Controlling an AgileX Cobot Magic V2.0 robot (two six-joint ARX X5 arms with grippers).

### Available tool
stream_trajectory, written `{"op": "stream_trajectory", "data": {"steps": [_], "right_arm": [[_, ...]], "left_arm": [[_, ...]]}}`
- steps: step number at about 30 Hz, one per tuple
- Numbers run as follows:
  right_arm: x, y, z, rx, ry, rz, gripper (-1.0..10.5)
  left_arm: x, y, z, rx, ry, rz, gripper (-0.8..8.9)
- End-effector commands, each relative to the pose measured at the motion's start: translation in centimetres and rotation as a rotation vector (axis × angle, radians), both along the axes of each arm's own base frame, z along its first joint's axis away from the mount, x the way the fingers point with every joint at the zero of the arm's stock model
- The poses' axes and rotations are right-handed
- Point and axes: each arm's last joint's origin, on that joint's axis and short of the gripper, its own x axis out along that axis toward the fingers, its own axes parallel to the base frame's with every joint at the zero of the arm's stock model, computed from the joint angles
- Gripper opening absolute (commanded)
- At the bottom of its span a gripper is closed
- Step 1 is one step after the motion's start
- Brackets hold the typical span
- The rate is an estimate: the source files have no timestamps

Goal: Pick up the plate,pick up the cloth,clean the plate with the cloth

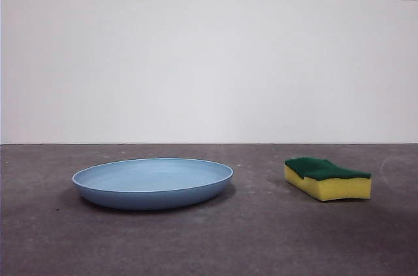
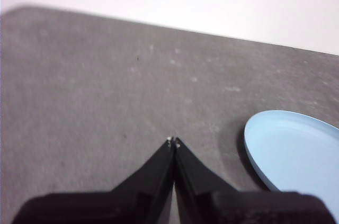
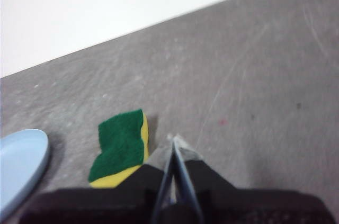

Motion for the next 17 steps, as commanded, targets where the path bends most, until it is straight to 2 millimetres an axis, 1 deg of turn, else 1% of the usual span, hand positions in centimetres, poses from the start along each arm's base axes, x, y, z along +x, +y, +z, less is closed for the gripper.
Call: {"op": "stream_trajectory", "data": {"steps": [1,4,9,12,17], "right_arm": [[-0.2,0.0,2.0,0.096,-0.024,-0.013,-0.1],[-0.2,0.0,4.4,0.095,-0.017,-0.012,-0.1],[0.5,0.0,9.0,0.061,0.021,-0.007,-0.1],[1.3,0.2,11.8,0.019,0.049,0.048,-0.1],[3.1,0.6,16.0,-0.038,0.125,0.156,0.0]], "left_arm": [[-0.2,0.0,1.6,-0.062,-0.007,-0.005,-0.06],[-0.4,0.0,3.7,-0.064,-0.006,-0.018,-0.06],[-0.1,-0.1,8.0,-0.057,-0.002,-0.042,-0.06],[0.5,-0.3,10.8,-0.019,0.022,-0.088,-0.06],[2.2,-0.6,14.8,0.038,0.101,-0.194,-0.05]]}}
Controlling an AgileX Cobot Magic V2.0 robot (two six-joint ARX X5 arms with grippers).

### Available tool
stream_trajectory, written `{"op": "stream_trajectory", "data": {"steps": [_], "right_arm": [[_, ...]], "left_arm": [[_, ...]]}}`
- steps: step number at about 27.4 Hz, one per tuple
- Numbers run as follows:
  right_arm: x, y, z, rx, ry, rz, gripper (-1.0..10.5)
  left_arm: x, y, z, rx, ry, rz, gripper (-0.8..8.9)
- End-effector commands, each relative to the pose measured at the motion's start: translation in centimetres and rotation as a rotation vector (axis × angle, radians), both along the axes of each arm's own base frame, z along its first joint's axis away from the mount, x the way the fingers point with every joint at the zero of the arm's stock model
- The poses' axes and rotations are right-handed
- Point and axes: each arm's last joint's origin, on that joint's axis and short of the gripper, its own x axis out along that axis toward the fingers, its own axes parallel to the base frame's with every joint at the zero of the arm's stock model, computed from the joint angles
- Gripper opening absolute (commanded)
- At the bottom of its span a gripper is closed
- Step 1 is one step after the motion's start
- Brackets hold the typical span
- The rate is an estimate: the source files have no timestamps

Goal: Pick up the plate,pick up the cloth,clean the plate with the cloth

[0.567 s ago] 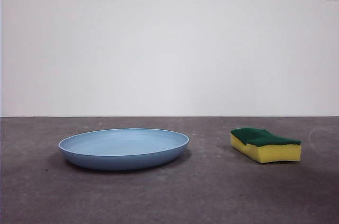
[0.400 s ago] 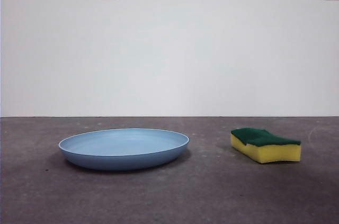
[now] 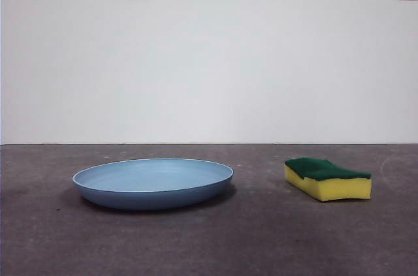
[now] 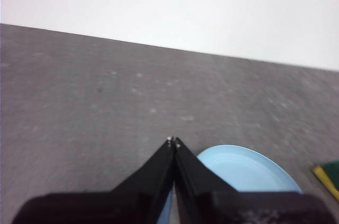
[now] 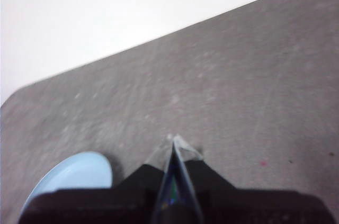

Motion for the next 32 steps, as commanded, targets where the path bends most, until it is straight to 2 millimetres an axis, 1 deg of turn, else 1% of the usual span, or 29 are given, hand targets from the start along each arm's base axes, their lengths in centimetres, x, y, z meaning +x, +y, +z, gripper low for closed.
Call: {"op": "stream_trajectory", "data": {"steps": [1,3,6,7,8,10,11,12,13,14,15,19,21,22,25,29,32], "right_arm": [[1.0,0.2,2.2,-0.054,0.019,0.082,0.0],[1.8,0.5,3.4,-0.07,0.053,0.161,0.0],[2.9,0.7,4.6,-0.092,0.114,0.237,0.0],[3.3,0.8,4.8,-0.099,0.129,0.257,0.1],[3.7,0.8,4.8,-0.109,0.144,0.276,0.4],[4.3,0.9,4.8,-0.108,0.168,0.305,1.9],[4.5,0.9,4.7,-0.107,0.184,0.305,3.0],[4.8,0.9,4.5,-0.108,0.203,0.302,4.0],[5.0,0.9,4.4,-0.107,0.215,0.301,4.9],[5.2,1.0,4.2,-0.106,0.228,0.302,5.5],[5.3,1.0,4.1,-0.104,0.24,0.303,5.7],[5.4,1.0,3.9,-0.103,0.252,0.303,5.7],[5.4,1.0,3.9,-0.103,0.252,0.303,5.6],[5.4,1.0,3.9,-0.103,0.252,0.303,5.6],[5.4,1.0,3.9,-0.1,0.254,0.302,5.6],[5.4,1.0,3.9,-0.099,0.26,0.302,5.6],[5.3,1.0,3.8,-0.099,0.269,0.303,5.6]], "left_arm": [[1.0,-0.2,1.9,0.052,0.037,-0.074,-0.04],[1.8,-0.4,3.2,0.051,0.086,-0.129,-0.03],[3.0,-0.6,4.4,0.035,0.155,-0.205,0.02],[3.4,-0.7,4.7,0.027,0.172,-0.225,0.13],[3.8,-0.8,4.9,0.017,0.189,-0.248,0.62],[4.5,-0.9,5.0,-0.005,0.209,-0.283,2.39],[4.8,-0.9,5.0,-0.016,0.221,-0.29,3.44],[5.2,-1.0,4.9,-0.029,0.232,-0.297,4.24],[5.4,-1.0,4.7,-0.041,0.246,-0.293,4.54],[5.7,-1.0,4.5,-0.048,0.26,-0.291,4.54],[6.0,-1.0,4.3,-0.051,0.276,-0.292,4.54],[7.0,-1.2,3.4,-0.063,0.343,-0.319,4.53],[7.9,-1.6,2.8,-0.062,0.375,-0.332,4.47],[8.8,-1.9,2.3,-0.059,0.403,-0.345,4.34],[12.0,-3.1,0.4,-0.021,0.52,-0.36,4.34],[16.0,-5.4,-3.2,0.083,0.678,-0.347,4.34],[18.3,-6.7,-6.2,0.162,0.756,-0.302,4.34]]}}
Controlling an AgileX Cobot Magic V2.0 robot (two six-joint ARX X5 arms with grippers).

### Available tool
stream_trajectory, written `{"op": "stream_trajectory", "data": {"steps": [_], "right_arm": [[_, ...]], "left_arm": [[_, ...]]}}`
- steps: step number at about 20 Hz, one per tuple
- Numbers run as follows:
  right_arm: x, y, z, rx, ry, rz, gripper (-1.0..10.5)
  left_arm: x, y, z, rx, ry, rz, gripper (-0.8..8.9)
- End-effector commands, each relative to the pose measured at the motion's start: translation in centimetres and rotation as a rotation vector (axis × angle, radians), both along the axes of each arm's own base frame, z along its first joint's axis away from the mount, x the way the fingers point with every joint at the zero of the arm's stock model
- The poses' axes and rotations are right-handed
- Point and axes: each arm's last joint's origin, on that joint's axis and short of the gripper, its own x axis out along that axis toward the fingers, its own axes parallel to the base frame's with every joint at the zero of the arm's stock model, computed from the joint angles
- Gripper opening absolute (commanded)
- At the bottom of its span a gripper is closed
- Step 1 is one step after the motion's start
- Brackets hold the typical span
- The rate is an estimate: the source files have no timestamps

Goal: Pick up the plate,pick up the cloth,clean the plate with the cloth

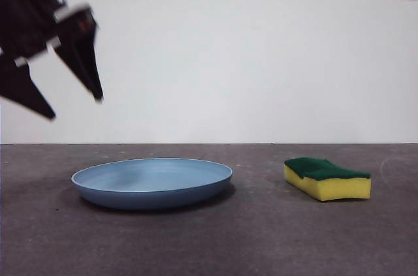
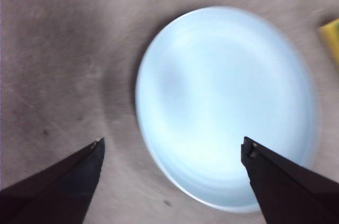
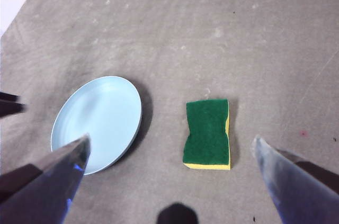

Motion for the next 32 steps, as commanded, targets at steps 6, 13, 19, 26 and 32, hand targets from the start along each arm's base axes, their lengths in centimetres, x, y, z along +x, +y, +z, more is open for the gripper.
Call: {"op": "stream_trajectory", "data": {"steps": [6,13,19,26,32], "right_arm": [[-0.1,0.0,0.0,-0.005,0.006,0.004,5.6],[-0.1,0.0,0.0,-0.006,0.008,0.004,5.6],[0.0,0.0,0.2,-0.007,-0.015,0.006,5.6],[1.0,0.8,-0.5,-0.01,0.028,0.045,5.6],[4.8,4.0,-3.1,-0.142,0.157,0.126,5.3]], "left_arm": [[3.2,-1.6,-6.3,0.106,0.087,-0.008,4.34],[3.9,-2.3,-8.4,0.153,0.108,-0.006,2.65],[3.7,-3.1,-8.4,0.164,0.095,-0.057,-0.08],[2.4,-2.9,-4.7,0.14,0.008,-0.059,-0.08],[-1.9,-1.6,2.3,0.118,-0.127,-0.071,-0.08]]}}
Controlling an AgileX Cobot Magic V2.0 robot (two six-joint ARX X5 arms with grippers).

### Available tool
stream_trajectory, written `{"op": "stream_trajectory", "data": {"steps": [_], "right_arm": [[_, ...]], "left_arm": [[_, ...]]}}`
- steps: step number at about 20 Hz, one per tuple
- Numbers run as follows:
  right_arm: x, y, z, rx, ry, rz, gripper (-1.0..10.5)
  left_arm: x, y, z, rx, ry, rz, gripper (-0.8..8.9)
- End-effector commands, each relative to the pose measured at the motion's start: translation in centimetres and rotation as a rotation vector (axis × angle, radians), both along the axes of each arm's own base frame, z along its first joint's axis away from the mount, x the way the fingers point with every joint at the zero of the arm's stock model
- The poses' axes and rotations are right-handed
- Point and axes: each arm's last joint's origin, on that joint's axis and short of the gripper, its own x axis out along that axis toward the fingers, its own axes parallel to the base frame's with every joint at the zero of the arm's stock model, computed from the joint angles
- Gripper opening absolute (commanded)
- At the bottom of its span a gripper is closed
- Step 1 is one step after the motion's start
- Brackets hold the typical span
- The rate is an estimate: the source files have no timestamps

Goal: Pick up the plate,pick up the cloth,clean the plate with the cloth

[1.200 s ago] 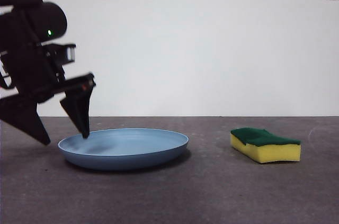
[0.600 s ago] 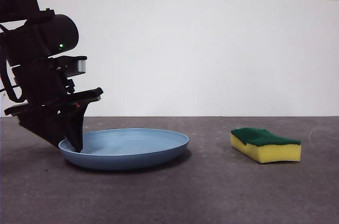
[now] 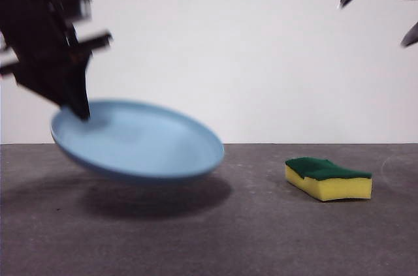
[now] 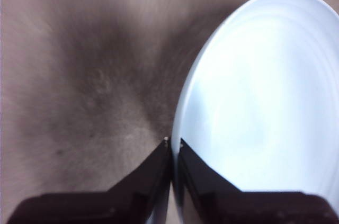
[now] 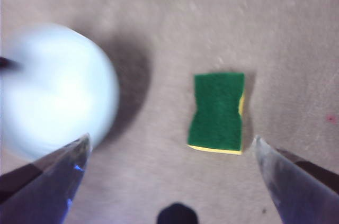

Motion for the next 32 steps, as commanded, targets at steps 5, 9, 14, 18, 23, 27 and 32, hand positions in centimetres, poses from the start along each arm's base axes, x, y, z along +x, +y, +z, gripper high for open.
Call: {"op": "stream_trajectory", "data": {"steps": [5,9,14,18,23,27,32], "right_arm": [[4.7,4.4,-2.7,-0.224,0.082,0.076,5.3],[7.1,5.8,-5.5,-0.329,0.155,0.088,5.3],[9.5,6.5,-10.1,-0.4,0.255,0.108,5.3],[10.5,6.9,-12.1,-0.406,0.275,0.111,5.3],[11.2,7.1,-14.2,-0.419,0.316,0.116,4.3],[11.3,7.1,-14.2,-0.418,0.313,0.115,1.2],[11.2,7.1,-14.1,-0.416,0.308,0.115,-0.2]], "left_arm": [[-5.8,1.7,5.8,-0.032,-0.153,-0.02,-0.09],[-8.8,2.7,8.0,-0.056,-0.235,-0.019,-0.08],[-10.6,3.2,9.1,-0.071,-0.282,-0.018,-0.09],[-10.8,3.3,8.9,-0.061,-0.252,-0.019,-0.08],[-10.9,3.3,8.8,-0.059,-0.242,-0.019,-0.08],[-10.9,3.3,8.8,-0.057,-0.235,-0.019,-0.08],[-10.7,3.3,8.7,-0.053,-0.241,-0.014,-0.09]]}}
